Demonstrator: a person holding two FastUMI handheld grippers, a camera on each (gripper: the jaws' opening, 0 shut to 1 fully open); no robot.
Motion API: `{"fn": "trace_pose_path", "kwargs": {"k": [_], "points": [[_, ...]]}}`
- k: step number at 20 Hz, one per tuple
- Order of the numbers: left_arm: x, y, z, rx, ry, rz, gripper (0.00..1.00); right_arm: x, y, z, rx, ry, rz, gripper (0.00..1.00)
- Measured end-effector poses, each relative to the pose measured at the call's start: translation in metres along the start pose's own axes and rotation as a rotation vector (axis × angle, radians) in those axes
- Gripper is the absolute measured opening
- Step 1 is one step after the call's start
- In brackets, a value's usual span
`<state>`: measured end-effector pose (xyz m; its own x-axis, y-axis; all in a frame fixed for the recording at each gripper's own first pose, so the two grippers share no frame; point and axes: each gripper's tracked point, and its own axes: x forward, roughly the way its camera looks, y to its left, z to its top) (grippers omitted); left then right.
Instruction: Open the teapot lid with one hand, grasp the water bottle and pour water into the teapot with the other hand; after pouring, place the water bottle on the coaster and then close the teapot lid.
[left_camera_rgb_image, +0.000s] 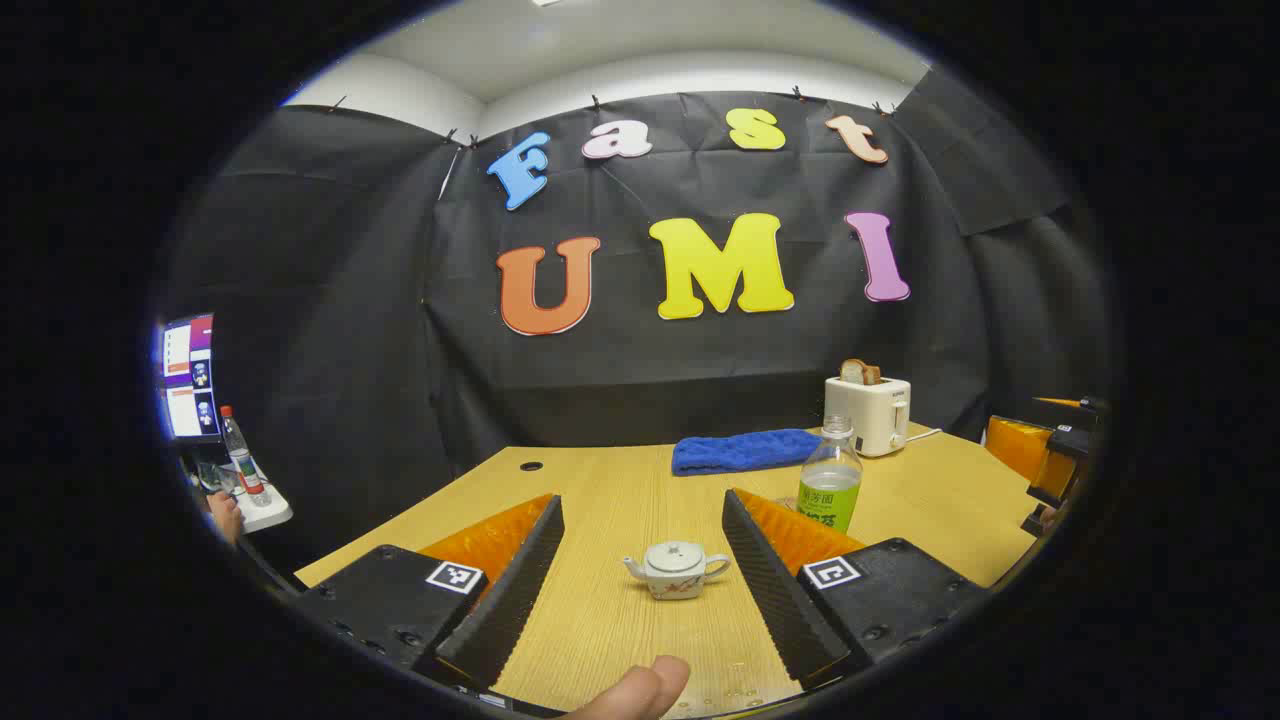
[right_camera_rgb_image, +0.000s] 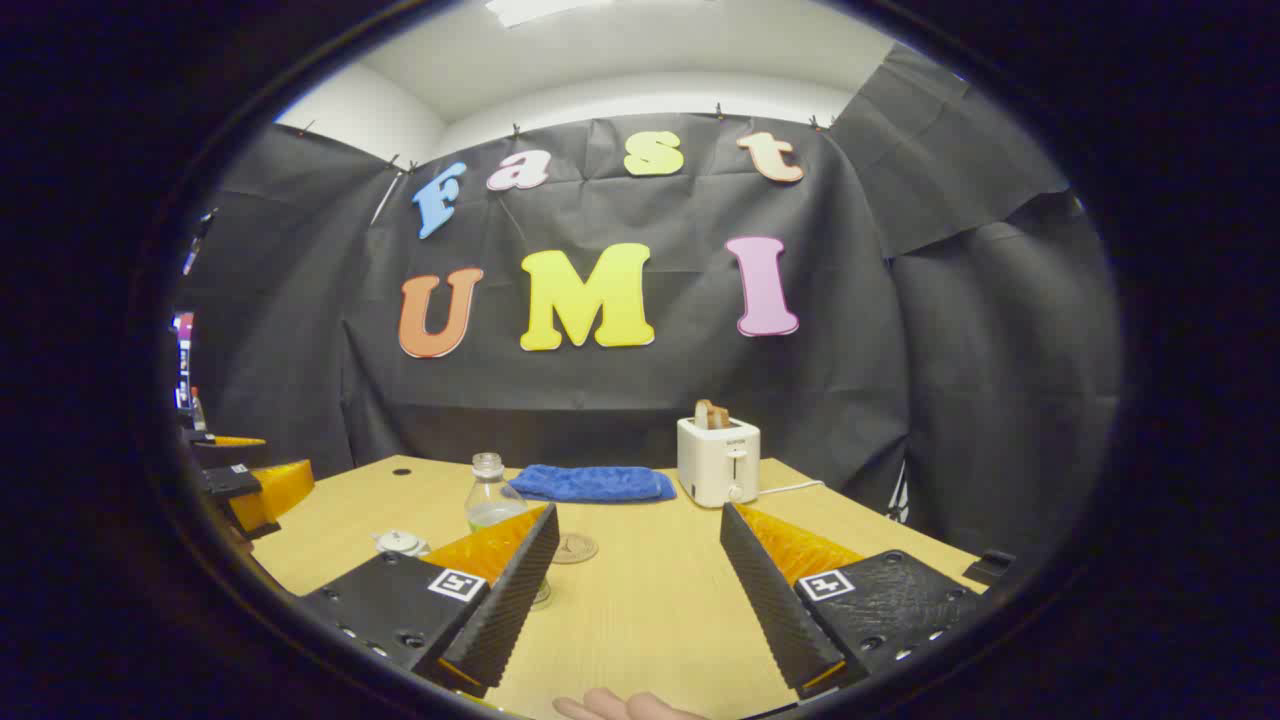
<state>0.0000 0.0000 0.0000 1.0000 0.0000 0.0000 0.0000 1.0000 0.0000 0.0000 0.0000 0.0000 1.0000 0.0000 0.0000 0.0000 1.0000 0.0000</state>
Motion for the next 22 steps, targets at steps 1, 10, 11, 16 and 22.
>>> {"fn": "trace_pose_path", "kwargs": {"k": [1, 10, 11, 16, 22], "points": [[0.000, -0.001, -0.001, -0.016, 0.009, -0.015, 0.98, 0.001, -0.002, 0.002, -0.006, 0.000, -0.008, 0.96], [0.005, 0.014, -0.012, -0.096, 0.066, -0.026, 1.00, -0.010, -0.014, 0.013, -0.056, -0.011, -0.019, 0.96], [0.006, 0.015, -0.014, -0.098, 0.069, -0.028, 1.00, -0.010, -0.015, 0.014, -0.058, -0.011, -0.020, 0.96], [0.006, 0.014, -0.017, -0.090, 0.075, -0.027, 1.00, -0.013, -0.014, 0.007, -0.071, 0.000, -0.003, 0.97], [0.013, 0.007, -0.024, -0.088, 0.080, -0.044, 1.00, -0.009, -0.012, -0.010, -0.061, 0.039, 0.020, 0.97]]}}
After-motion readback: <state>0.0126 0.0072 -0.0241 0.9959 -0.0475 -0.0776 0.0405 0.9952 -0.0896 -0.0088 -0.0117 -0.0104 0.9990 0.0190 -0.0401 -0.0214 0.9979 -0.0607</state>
